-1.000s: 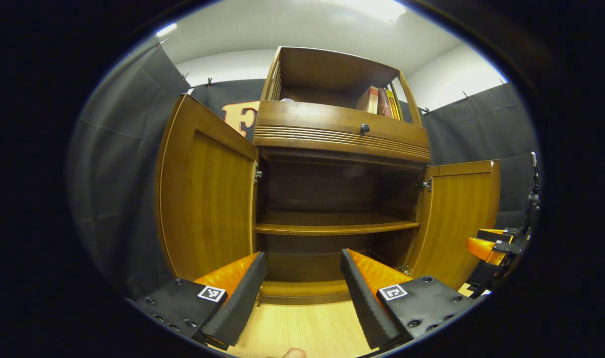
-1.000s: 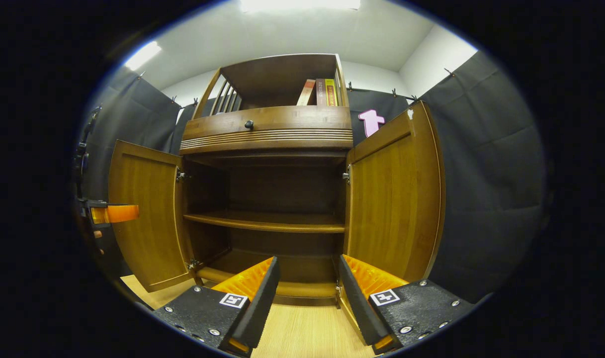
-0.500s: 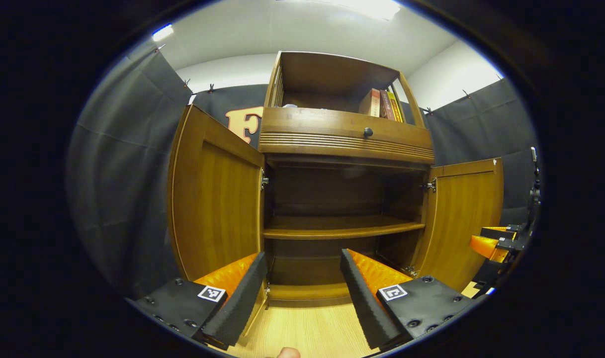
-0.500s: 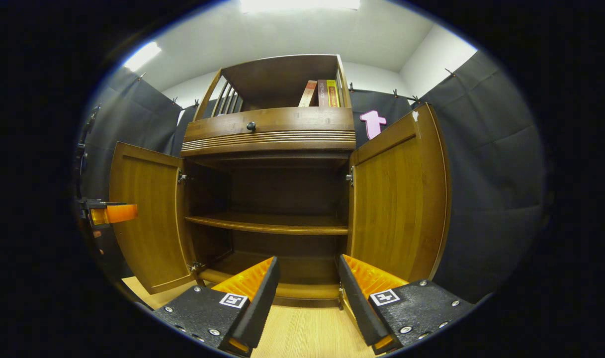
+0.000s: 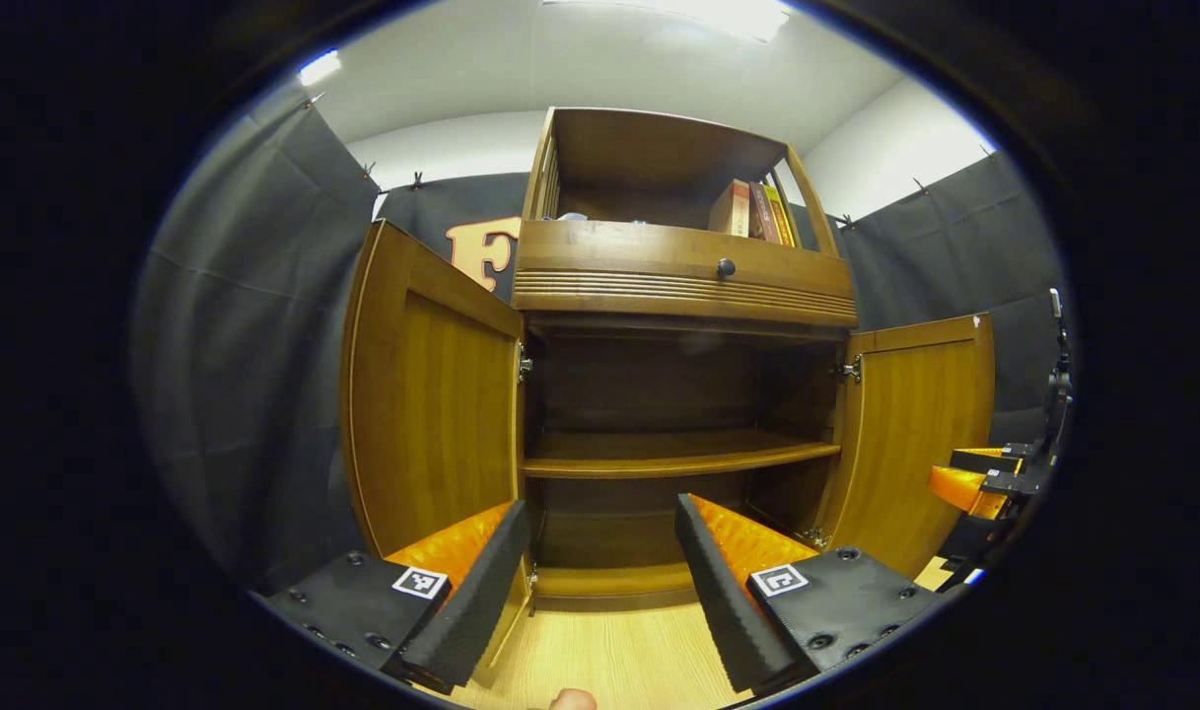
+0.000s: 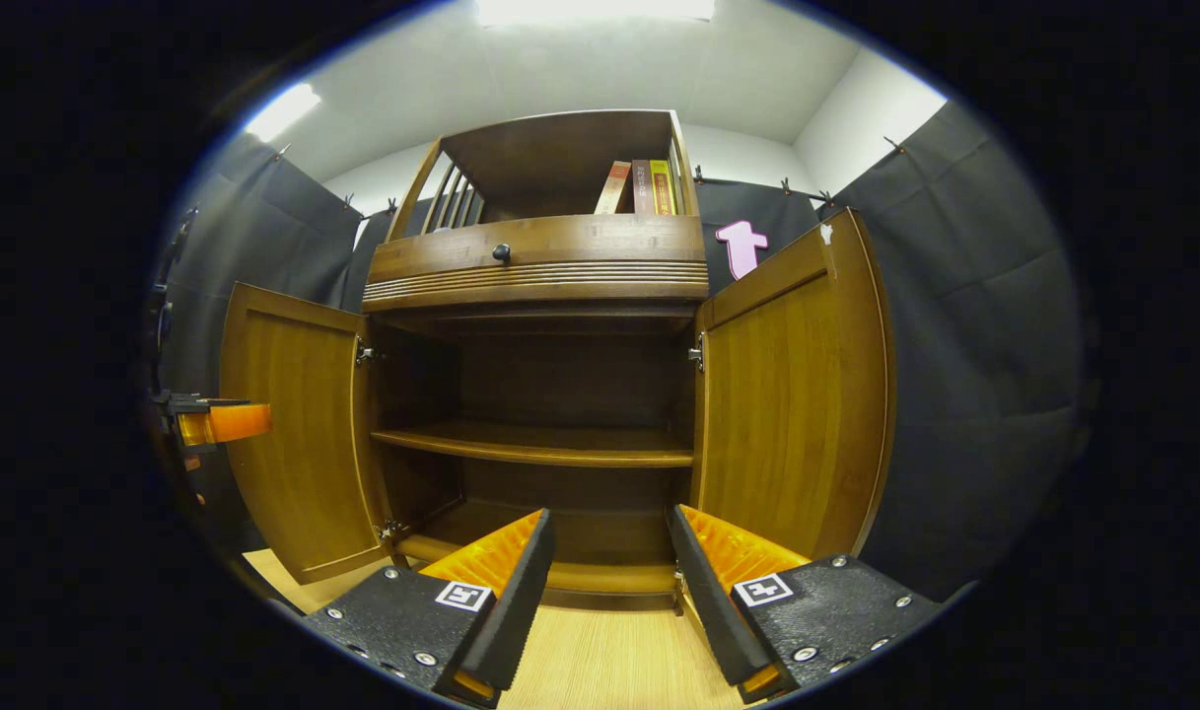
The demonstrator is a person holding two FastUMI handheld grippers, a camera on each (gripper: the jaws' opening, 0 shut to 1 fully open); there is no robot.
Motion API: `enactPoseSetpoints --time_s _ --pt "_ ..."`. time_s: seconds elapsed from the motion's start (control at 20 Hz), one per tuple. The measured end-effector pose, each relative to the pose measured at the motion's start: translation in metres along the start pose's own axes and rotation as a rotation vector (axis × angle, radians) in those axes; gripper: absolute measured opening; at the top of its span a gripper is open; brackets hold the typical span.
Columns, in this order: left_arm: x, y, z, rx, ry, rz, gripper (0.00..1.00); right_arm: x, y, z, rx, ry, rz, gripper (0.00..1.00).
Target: Open the right door of the double-door shoe cabinet with the right hand, and open the left door with the left hand.
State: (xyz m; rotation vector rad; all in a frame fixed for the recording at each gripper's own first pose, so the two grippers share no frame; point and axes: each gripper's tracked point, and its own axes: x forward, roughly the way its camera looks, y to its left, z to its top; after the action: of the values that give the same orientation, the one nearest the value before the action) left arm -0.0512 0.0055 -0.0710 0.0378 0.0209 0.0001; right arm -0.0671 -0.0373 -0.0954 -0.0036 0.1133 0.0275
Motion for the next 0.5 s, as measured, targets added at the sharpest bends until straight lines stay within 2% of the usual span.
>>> enactPoseSetpoints --time_s 0.5 --pt "-0.0043 0.0007 0.0044 0.008 -0.012 0.000 0.96 0.0006 -0.0004 -0.0028 0.000 0.003 0.002 0.84"
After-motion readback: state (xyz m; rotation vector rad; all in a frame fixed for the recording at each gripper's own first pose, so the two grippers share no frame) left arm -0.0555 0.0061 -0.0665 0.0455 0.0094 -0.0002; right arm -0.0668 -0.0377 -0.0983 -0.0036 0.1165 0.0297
